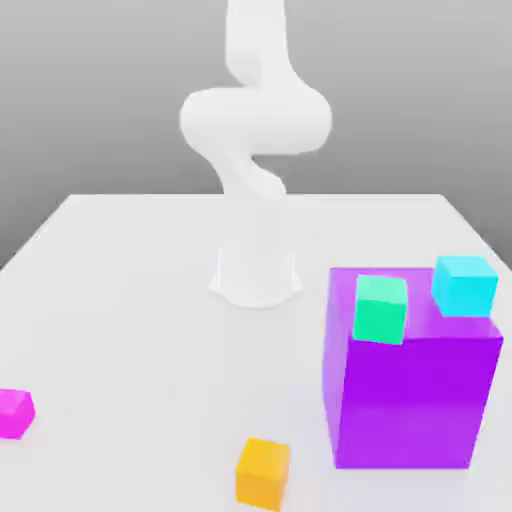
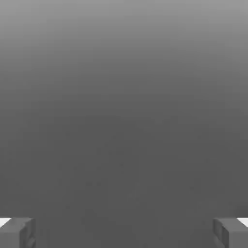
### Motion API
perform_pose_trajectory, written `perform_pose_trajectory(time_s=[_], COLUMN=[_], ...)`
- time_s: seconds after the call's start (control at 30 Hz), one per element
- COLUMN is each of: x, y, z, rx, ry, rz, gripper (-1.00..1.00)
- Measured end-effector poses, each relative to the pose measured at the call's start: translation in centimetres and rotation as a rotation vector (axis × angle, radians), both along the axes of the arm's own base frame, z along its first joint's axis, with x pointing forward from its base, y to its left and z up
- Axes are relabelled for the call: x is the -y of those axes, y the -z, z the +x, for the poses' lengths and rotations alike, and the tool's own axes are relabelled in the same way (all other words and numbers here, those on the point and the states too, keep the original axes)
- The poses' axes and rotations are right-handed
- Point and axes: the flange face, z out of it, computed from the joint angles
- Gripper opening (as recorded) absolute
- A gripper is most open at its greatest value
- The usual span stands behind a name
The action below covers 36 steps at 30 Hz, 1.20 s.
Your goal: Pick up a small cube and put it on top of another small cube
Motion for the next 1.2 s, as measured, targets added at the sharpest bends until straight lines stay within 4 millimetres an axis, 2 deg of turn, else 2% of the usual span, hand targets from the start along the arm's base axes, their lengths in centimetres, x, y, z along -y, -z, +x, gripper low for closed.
perform_pose_trajectory(time_s=[0.1,0.23,0.37,0.47,0.57,0.67,0.73,0.9,0.97,1.07,1.1,1.2], x=[3.5,8.3,13.1,16.8,20.5,24.5,26.2,30.2,31.0,31.2,31.2,31.2], y=[4.7,11.3,18.3,23.8,29.3,34.7,38.3,46.7,49.6,53.7,54.6,54.6], z=[3.5,6.7,8.3,8.5,7.8,5.8,4.5,-0.4,-1.4,-1.8,-1.8,-1.8], rx=[-0.082,-0.186,-0.287,-0.362,-0.438,-0.514,-0.566,-0.700,-0.724,-0.731,-0.732,-0.732], ry=[0.002,0.009,0.021,0.031,0.047,0.074,0.074,0.082,0.084,0.084,0.084,0.084], rz=[-0.002,0.000,0.004,0.009,0.015,0.023,0.025,0.032,0.032,0.032,0.033,0.034], gripper=[0.00,0.00,0.00,0.00,0.00,0.00,0.00,0.00,0.00,0.00,-1.00,-1.00])
